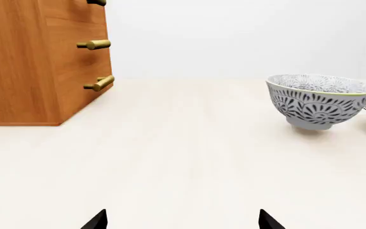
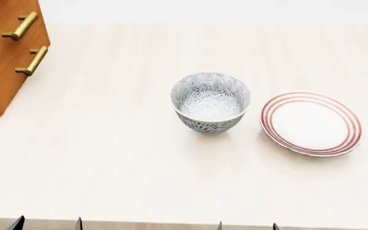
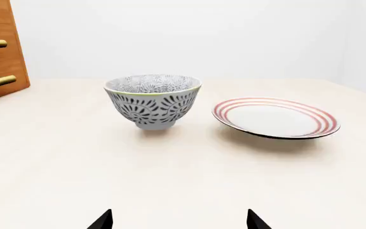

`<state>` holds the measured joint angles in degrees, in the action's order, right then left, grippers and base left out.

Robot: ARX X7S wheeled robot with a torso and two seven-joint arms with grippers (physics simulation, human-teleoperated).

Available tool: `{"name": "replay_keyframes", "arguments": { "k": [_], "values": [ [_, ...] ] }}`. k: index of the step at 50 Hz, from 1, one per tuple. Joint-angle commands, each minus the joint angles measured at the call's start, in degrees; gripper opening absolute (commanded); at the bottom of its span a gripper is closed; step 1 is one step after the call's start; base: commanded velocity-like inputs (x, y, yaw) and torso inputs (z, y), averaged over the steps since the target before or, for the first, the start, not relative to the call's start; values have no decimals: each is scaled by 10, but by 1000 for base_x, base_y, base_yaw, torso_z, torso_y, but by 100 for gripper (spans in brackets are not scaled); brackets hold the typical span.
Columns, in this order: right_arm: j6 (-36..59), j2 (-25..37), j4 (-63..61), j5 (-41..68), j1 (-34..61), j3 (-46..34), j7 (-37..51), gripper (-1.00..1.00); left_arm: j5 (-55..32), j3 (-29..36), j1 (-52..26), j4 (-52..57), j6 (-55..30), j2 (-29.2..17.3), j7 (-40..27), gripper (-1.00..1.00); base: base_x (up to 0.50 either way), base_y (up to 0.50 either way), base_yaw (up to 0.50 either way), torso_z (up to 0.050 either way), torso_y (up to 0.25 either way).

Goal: Put the bowl on top of the cabinet.

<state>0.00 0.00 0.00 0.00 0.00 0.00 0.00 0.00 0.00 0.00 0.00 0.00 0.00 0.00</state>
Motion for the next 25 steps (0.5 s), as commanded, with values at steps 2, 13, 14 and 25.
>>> {"name": "replay_keyframes", "arguments": {
  "k": [2,13,14,25],
  "values": [
    [-1,12,0,13,0,-15,13,100,-12,13,0,1,0,-12,-13,100,0,0,0,0,0],
    [-6,29,2,29,-1,-36,27,100,-29,32,-1,0,1,-28,-32,100,0,0,0,0,0],
    [-6,30,2,31,-1,-37,27,100,-30,33,-1,0,1,-30,-33,100,0,0,0,0,0],
    [21,20,-3,24,2,-30,13,100,-25,17,-4,-3,-7,-19,-18,100,0,0,0,0,0]
  ]
}}
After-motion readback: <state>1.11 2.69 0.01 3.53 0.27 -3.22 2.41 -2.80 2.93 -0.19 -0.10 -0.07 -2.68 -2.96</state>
